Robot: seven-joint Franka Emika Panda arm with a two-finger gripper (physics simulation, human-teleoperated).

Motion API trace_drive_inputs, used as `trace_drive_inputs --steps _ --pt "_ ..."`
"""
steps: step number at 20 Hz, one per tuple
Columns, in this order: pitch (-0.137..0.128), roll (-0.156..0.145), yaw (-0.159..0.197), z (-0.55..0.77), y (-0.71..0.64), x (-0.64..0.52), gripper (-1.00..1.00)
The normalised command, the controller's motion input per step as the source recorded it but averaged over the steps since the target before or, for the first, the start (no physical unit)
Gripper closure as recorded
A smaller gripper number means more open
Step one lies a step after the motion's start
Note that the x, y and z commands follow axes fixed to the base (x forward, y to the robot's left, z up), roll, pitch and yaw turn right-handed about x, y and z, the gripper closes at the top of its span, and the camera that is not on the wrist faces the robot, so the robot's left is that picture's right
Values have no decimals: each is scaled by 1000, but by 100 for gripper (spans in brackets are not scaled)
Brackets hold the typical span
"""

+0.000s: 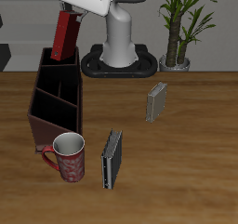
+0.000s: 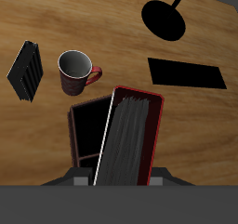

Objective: Place the red book into the right desk caddy's right compartment

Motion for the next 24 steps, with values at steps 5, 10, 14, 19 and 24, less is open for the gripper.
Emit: trace_drive_inputs --steps 5,10,14,19,24 --pt "-5 -37 28 14 -217 -420 100" --pt "32 -48 22 -104 -278 -346 100" --pt "2 -114 14 -24 -364 -292 100" --pt "41 -132 -1 -61 -350 -207 100" --pt "13 -56 8 -54 -172 -164 100"
